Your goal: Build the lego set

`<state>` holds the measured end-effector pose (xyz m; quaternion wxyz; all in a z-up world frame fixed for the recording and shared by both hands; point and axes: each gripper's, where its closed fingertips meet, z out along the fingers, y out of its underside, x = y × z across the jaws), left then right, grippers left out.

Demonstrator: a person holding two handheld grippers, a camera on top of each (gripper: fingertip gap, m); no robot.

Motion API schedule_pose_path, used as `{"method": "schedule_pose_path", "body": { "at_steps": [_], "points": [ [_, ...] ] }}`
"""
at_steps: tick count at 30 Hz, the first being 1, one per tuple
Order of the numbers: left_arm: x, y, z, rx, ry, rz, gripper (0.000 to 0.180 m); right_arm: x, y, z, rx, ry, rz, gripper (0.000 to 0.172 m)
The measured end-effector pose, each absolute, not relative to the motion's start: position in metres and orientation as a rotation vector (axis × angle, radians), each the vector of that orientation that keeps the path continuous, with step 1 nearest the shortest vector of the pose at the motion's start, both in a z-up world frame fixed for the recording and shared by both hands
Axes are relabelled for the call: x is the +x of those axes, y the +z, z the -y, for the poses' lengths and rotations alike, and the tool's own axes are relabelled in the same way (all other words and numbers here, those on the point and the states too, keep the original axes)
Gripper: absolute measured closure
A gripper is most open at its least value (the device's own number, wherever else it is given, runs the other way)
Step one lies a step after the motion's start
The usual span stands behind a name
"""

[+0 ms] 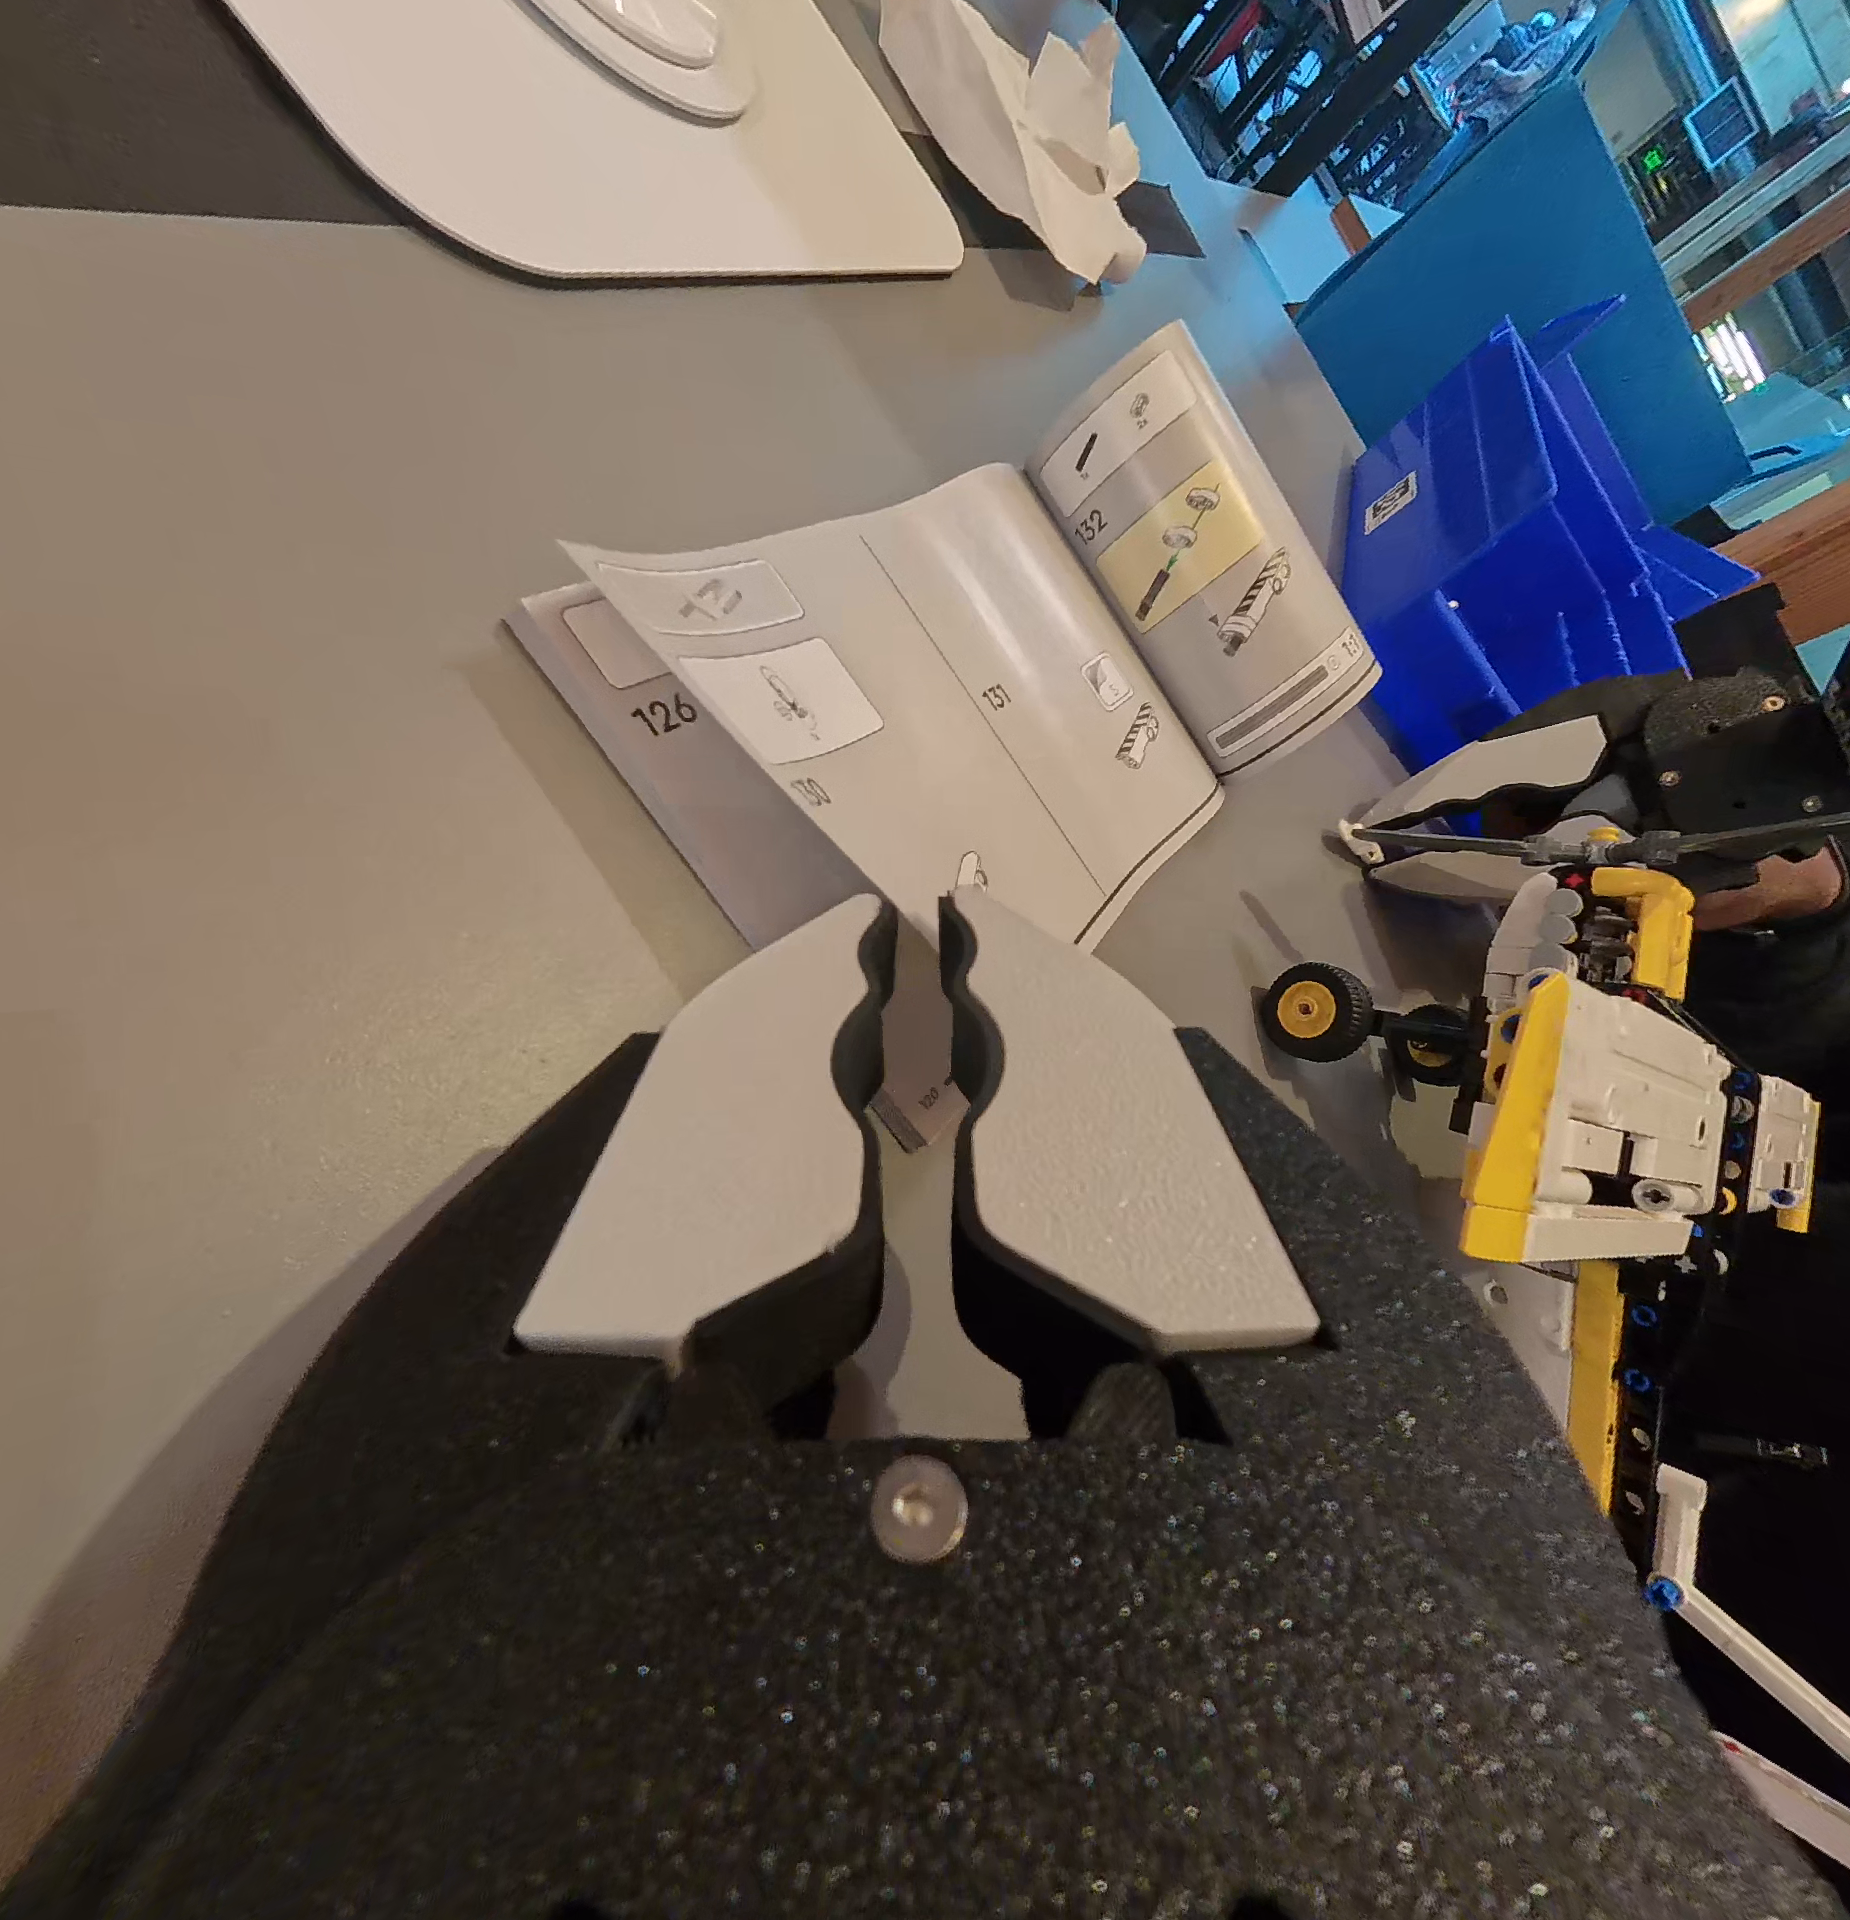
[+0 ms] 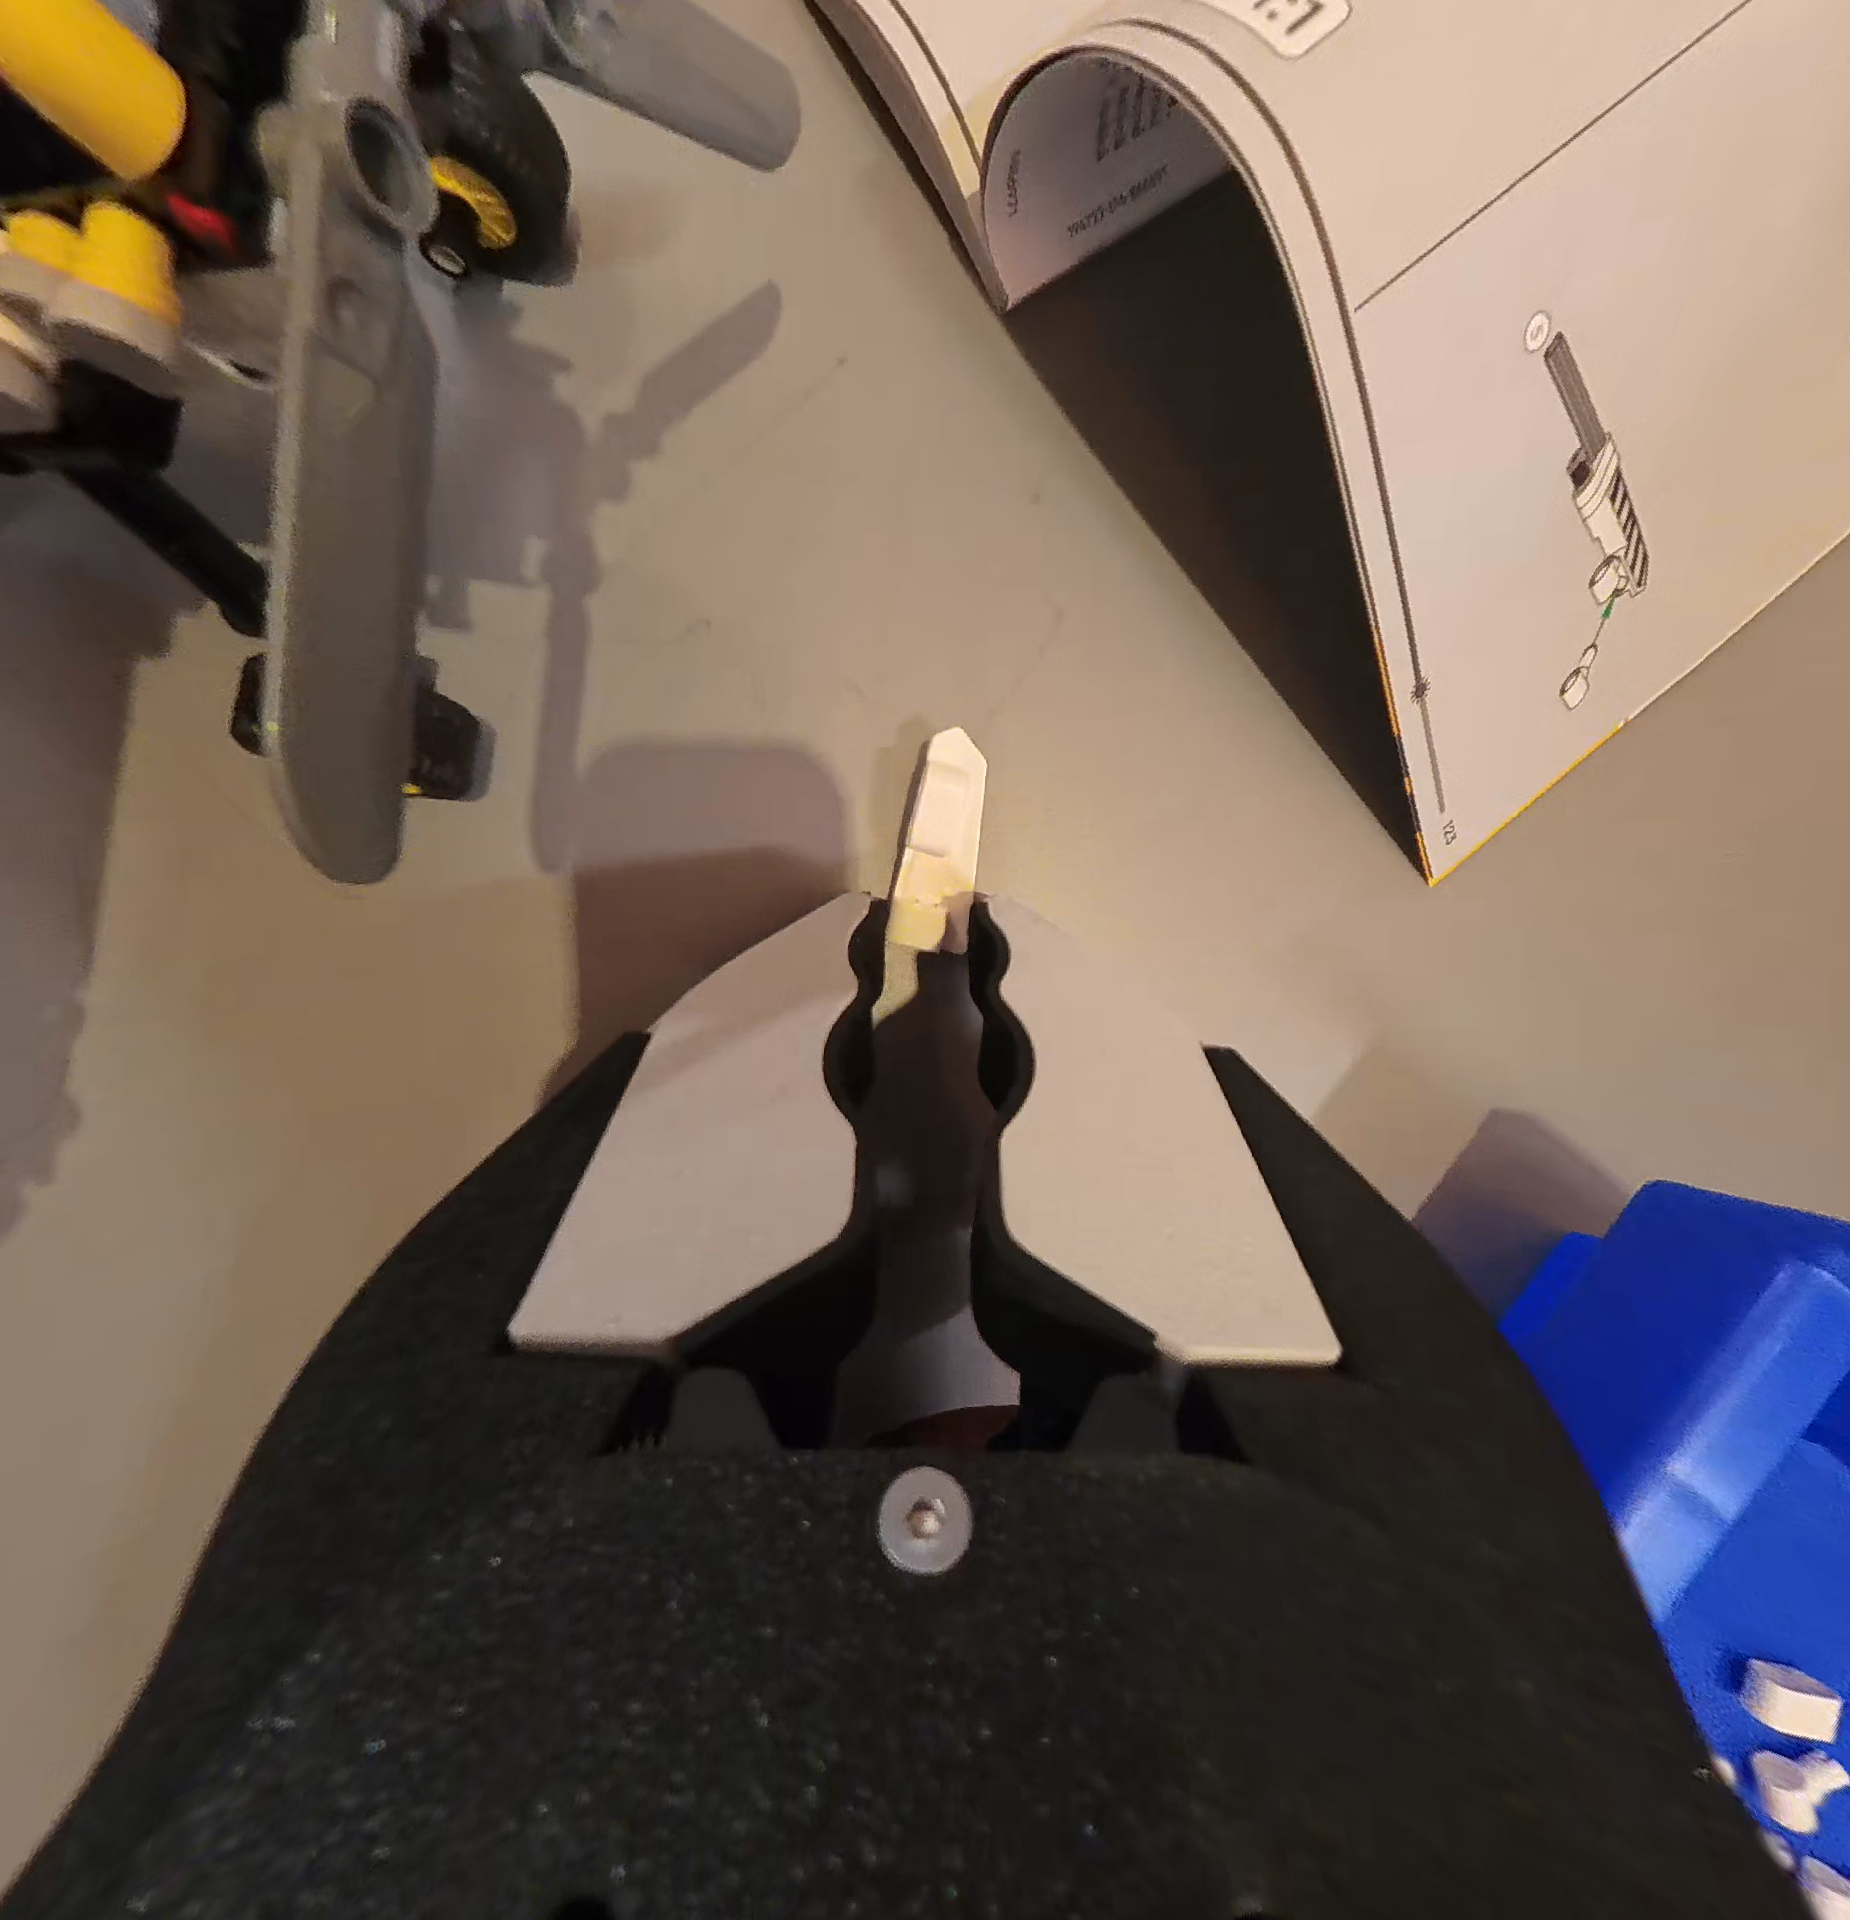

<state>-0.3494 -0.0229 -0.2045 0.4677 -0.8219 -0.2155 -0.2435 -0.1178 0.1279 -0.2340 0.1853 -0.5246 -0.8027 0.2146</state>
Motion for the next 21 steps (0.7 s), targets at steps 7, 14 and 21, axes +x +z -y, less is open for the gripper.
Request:
{"method": "schedule_pose_path", "body": {
  "at_steps": [7, 14, 21],
  "points": [
    [-0.352, -0.203, 0.023, -2.001, -0.592, 0.542, 0.169, -0.118, -0.234, -0.128, -1.493, 0.653, 2.235, 0.156],
    [-0.357, -0.201, 0.024, -1.979, -0.573, 0.563, 0.167, -0.118, -0.234, -0.128, -1.493, 0.663, 2.221, 0.157],
    [-0.367, -0.197, 0.025, -1.934, -0.519, 0.6, 0.165, -0.118, -0.234, -0.128, -1.493, 0.665, 2.214, 0.157]
  ]
}}
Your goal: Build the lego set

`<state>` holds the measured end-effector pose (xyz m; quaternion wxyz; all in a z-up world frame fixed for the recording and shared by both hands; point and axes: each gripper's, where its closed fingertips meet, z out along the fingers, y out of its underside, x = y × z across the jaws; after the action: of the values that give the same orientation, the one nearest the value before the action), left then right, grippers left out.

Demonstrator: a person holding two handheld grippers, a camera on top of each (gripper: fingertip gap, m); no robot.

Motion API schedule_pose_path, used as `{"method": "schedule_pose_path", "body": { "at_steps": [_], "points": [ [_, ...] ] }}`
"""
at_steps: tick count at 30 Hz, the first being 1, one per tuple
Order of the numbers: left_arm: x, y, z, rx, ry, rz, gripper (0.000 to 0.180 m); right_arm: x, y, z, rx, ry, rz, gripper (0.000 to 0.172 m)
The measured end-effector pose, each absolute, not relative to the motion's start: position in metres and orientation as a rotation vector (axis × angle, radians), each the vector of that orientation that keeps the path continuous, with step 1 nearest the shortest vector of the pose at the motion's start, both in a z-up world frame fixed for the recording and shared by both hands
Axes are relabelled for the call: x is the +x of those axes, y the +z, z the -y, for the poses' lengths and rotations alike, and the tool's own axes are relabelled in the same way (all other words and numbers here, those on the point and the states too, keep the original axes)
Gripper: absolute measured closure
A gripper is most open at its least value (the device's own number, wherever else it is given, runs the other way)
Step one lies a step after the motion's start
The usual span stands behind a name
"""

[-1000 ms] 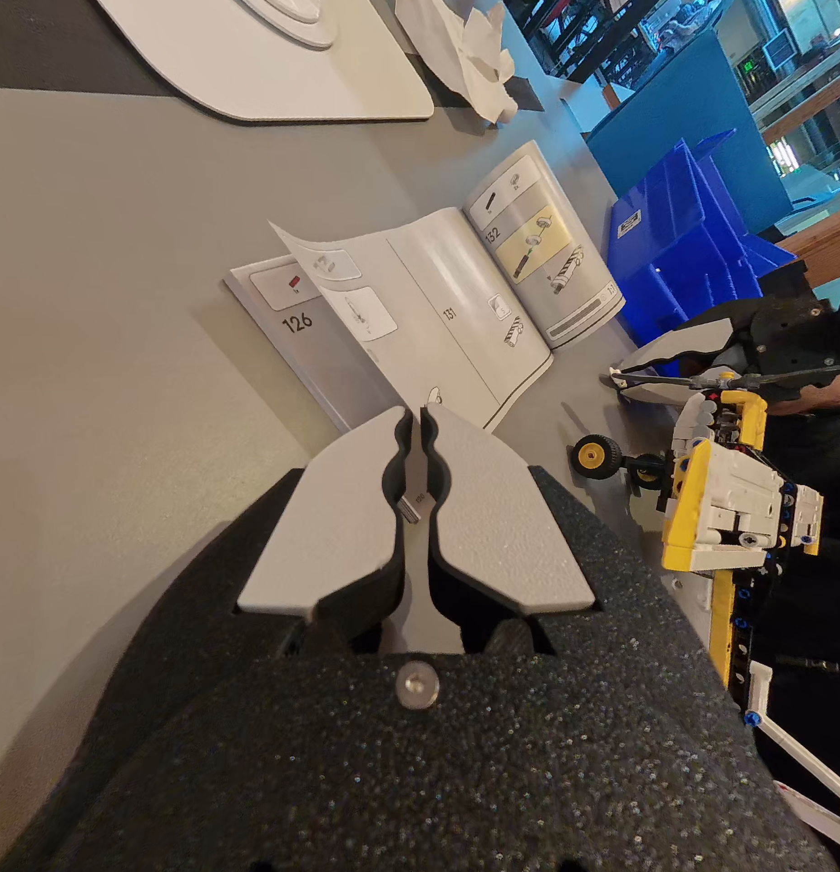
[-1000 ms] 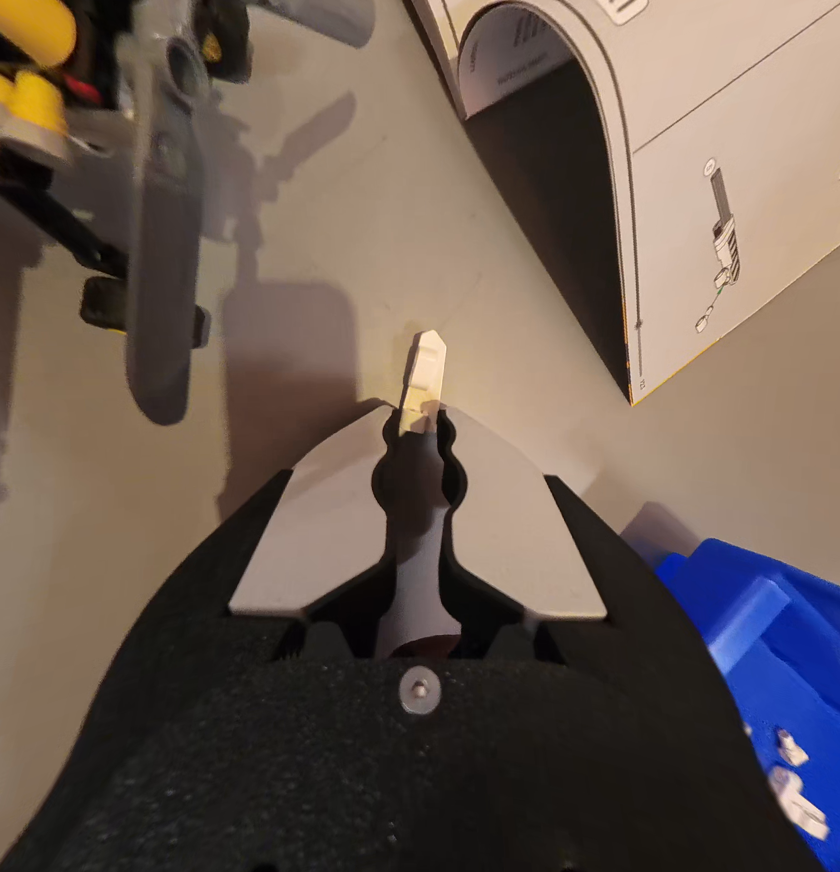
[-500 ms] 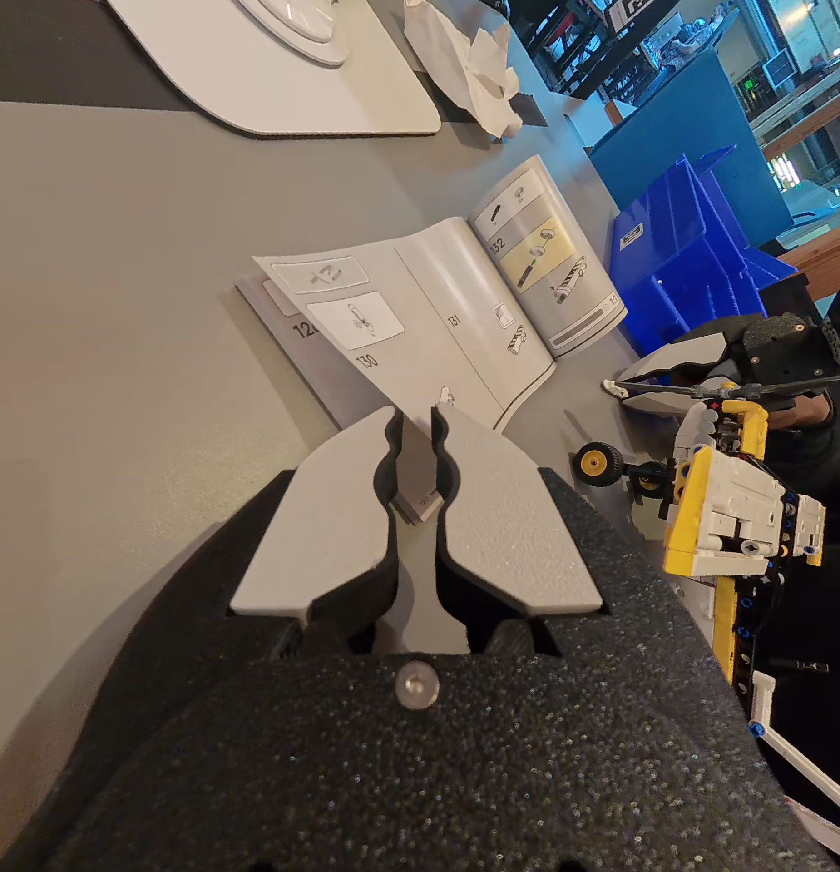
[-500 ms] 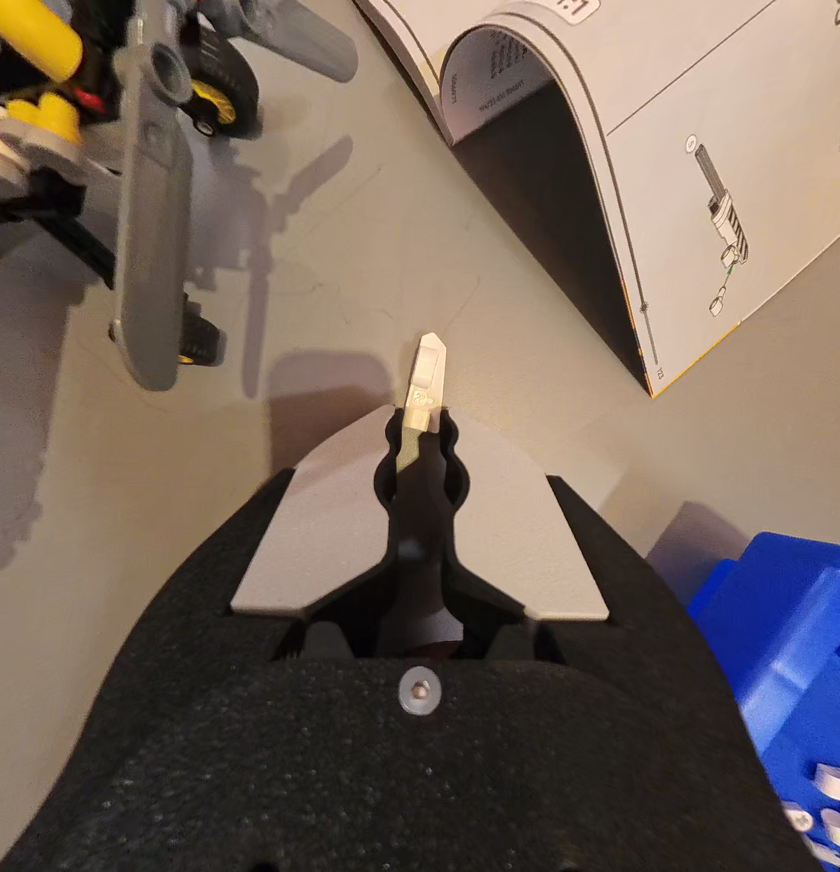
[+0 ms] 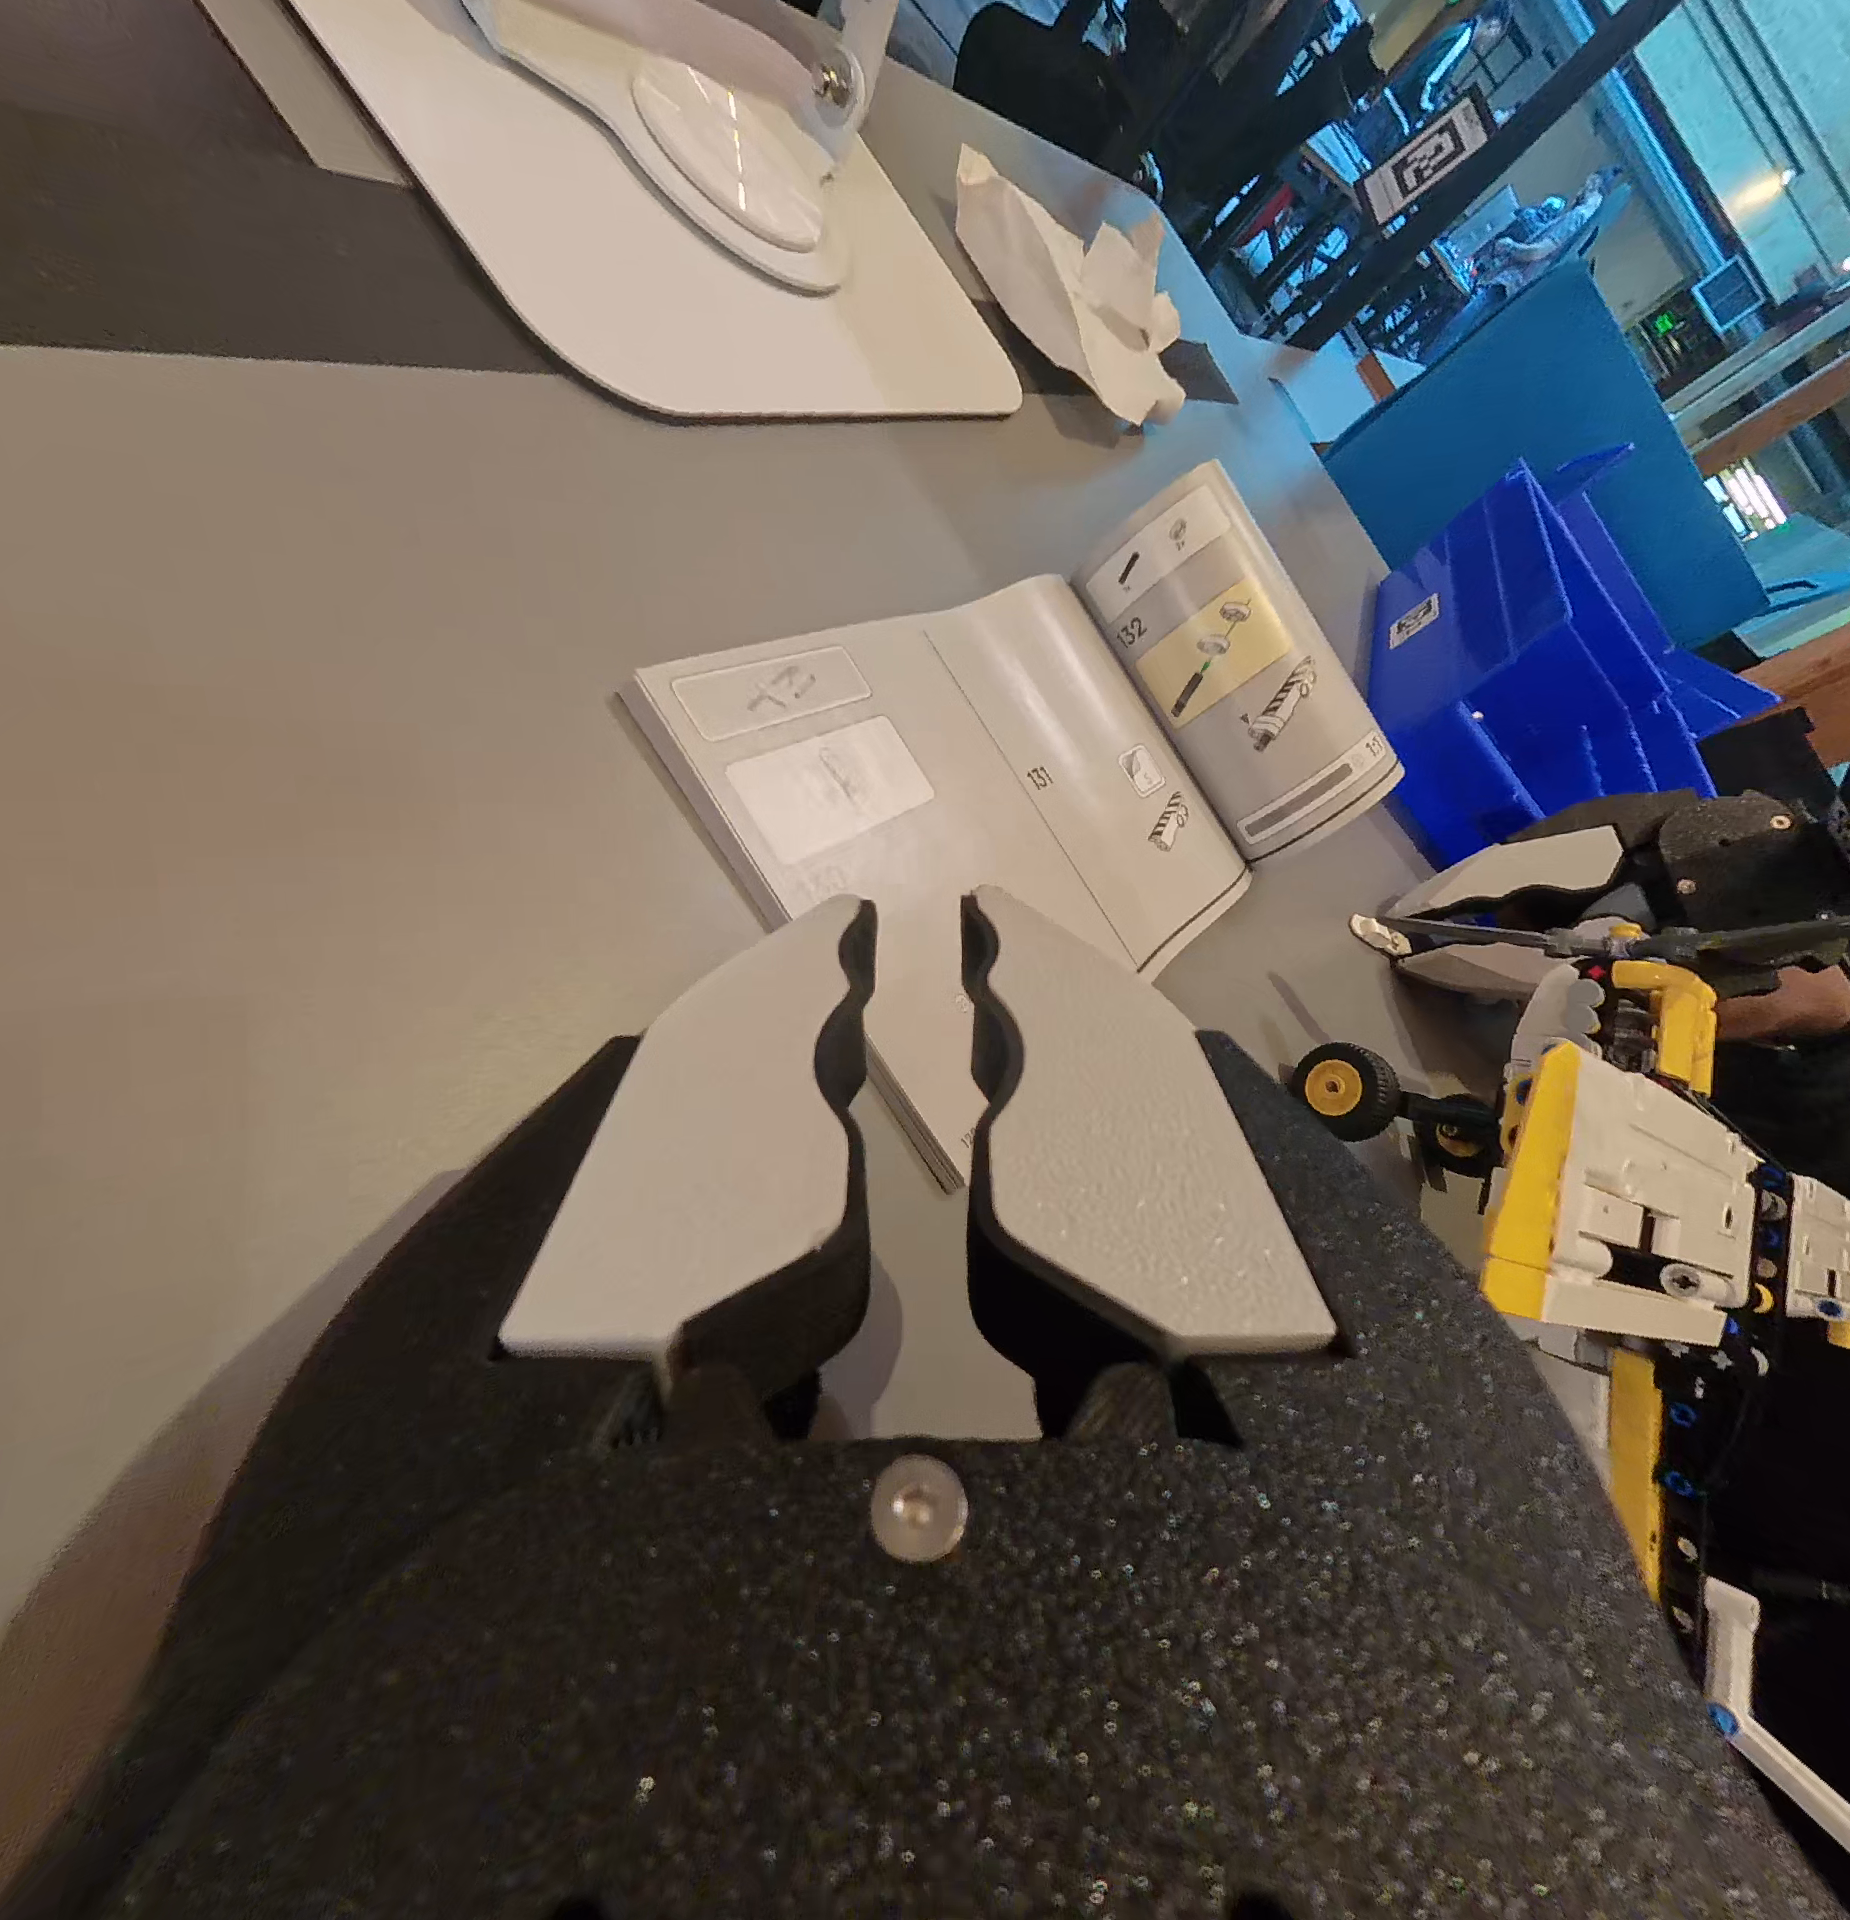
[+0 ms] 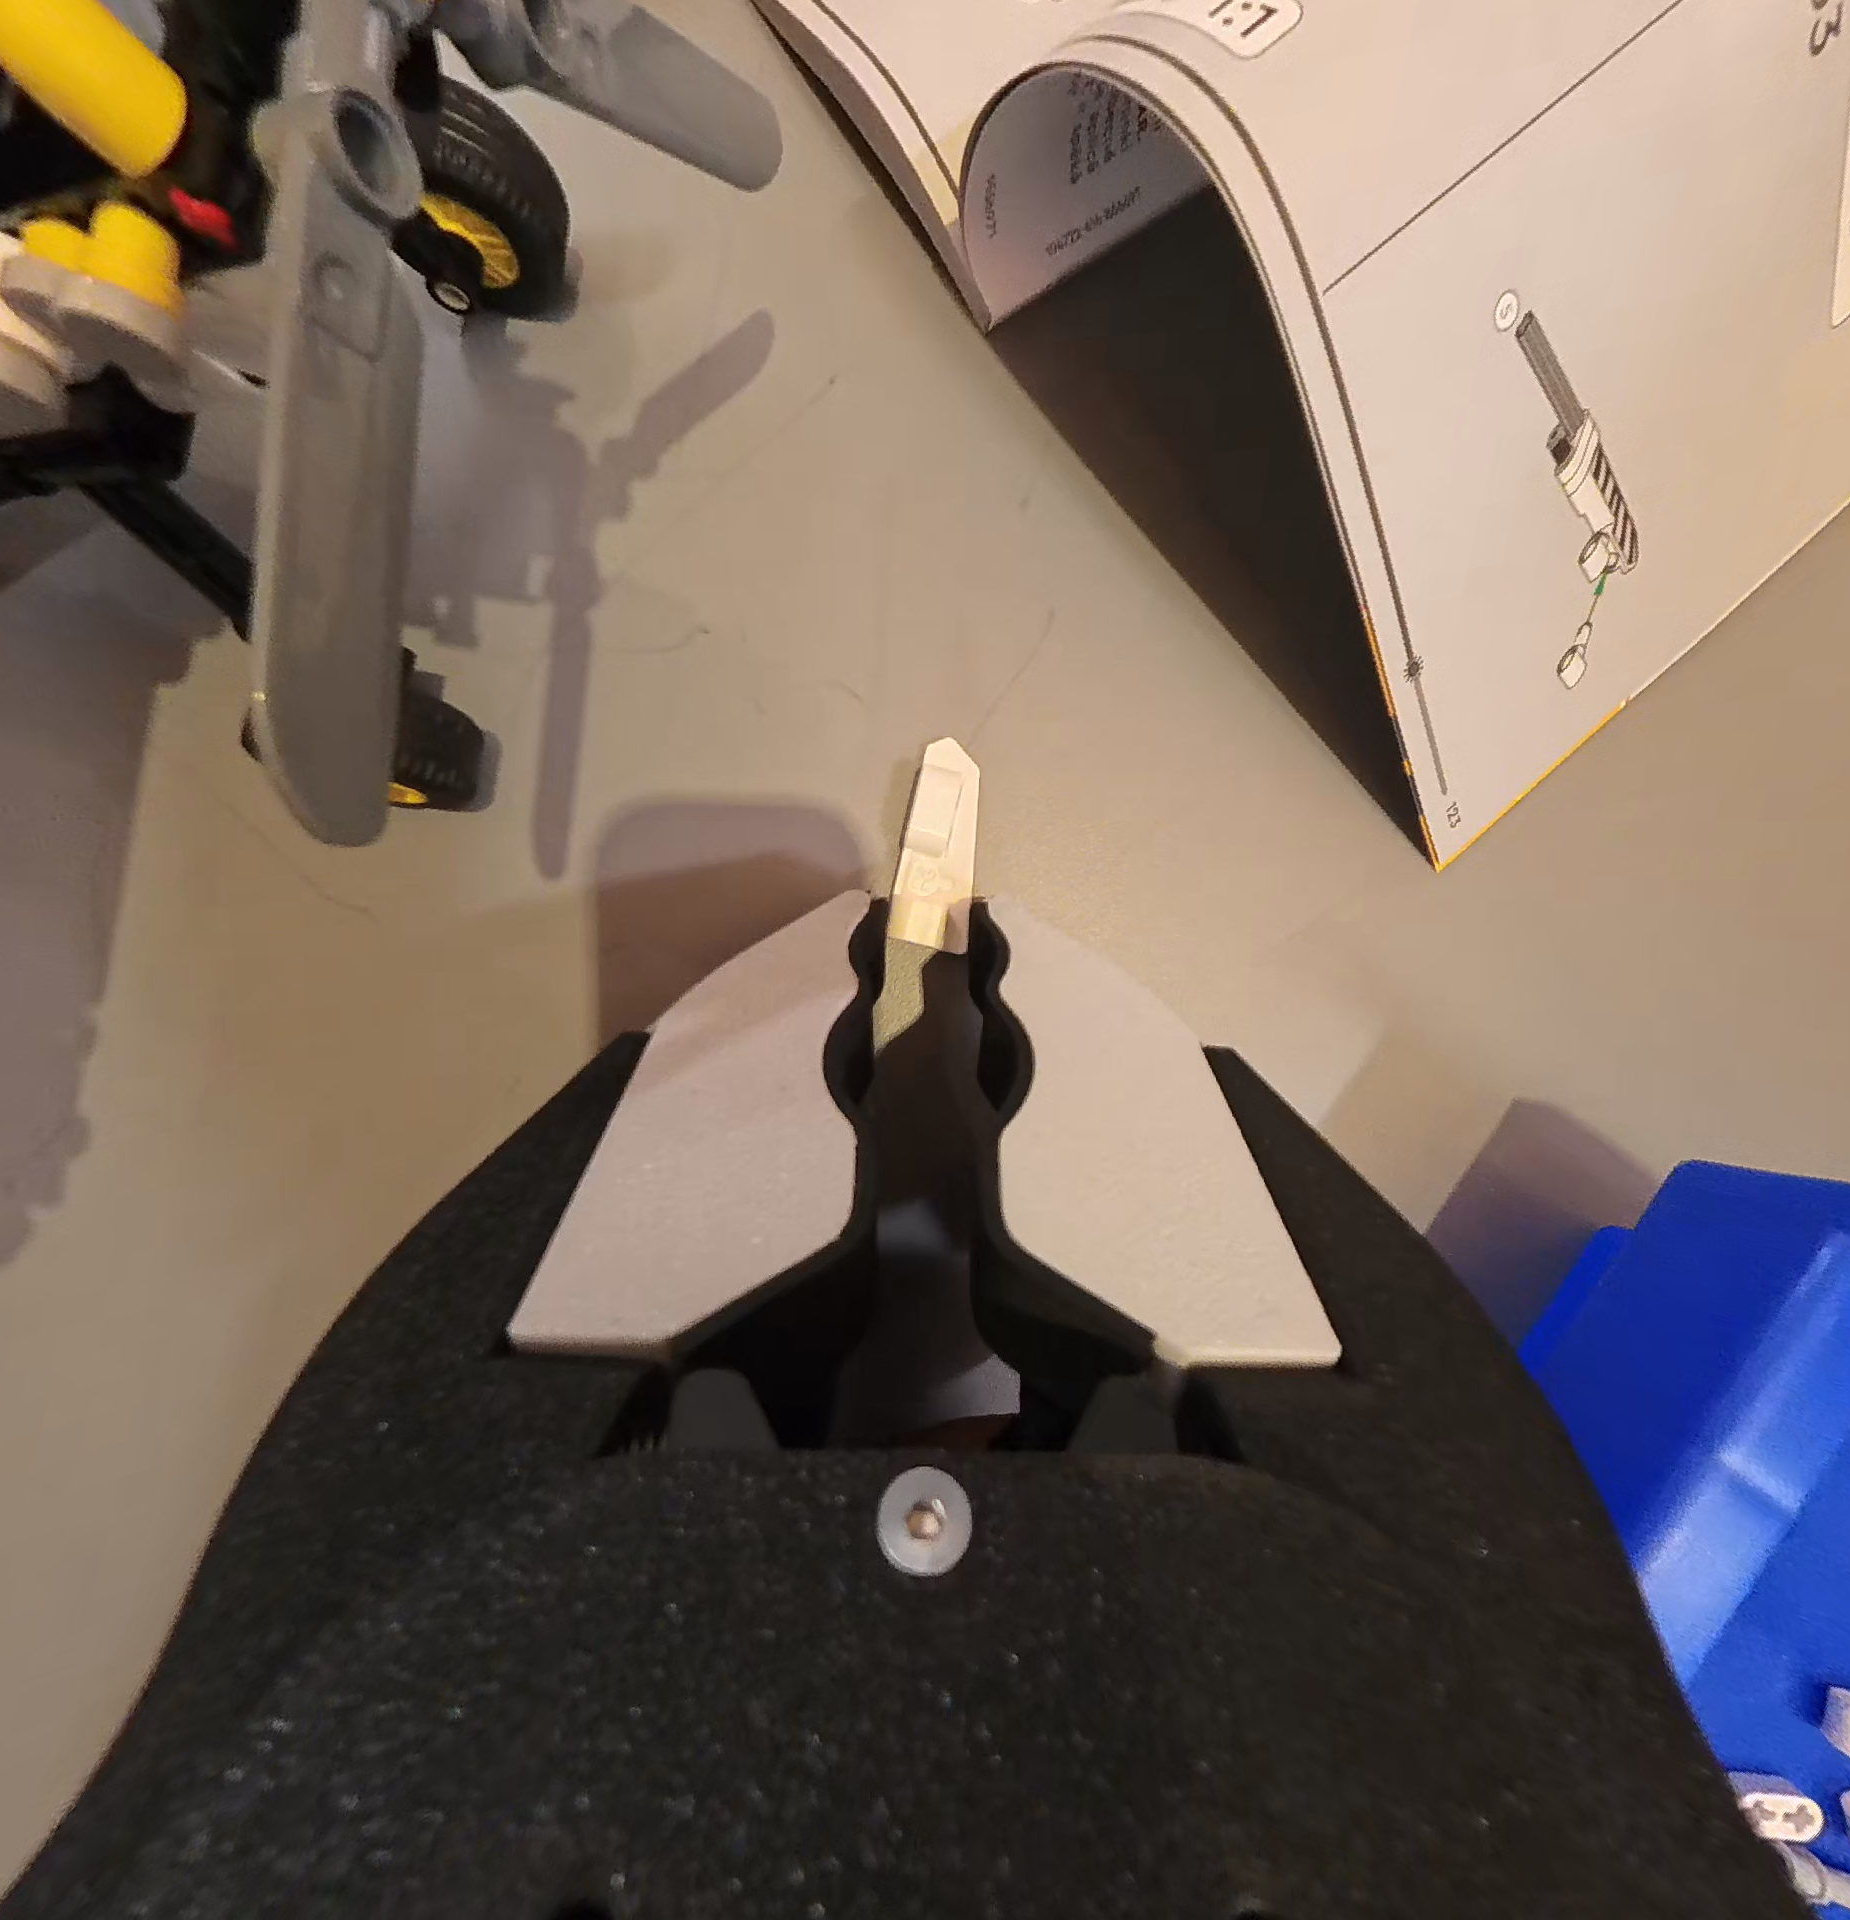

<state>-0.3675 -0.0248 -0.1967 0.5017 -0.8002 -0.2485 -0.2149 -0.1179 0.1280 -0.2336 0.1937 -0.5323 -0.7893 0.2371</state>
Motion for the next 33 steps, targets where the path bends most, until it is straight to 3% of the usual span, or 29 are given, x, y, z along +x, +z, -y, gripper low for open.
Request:
{"method": "schedule_pose_path", "body": {
  "at_steps": [33],
  "points": [
    [-0.3685, -0.204, 0.0231, -1.981, -0.481, 0.616, 0.163, -0.1182, -0.2336, -0.1282, -1.509, 0.68, 2.198, 0.157]
  ]
}}
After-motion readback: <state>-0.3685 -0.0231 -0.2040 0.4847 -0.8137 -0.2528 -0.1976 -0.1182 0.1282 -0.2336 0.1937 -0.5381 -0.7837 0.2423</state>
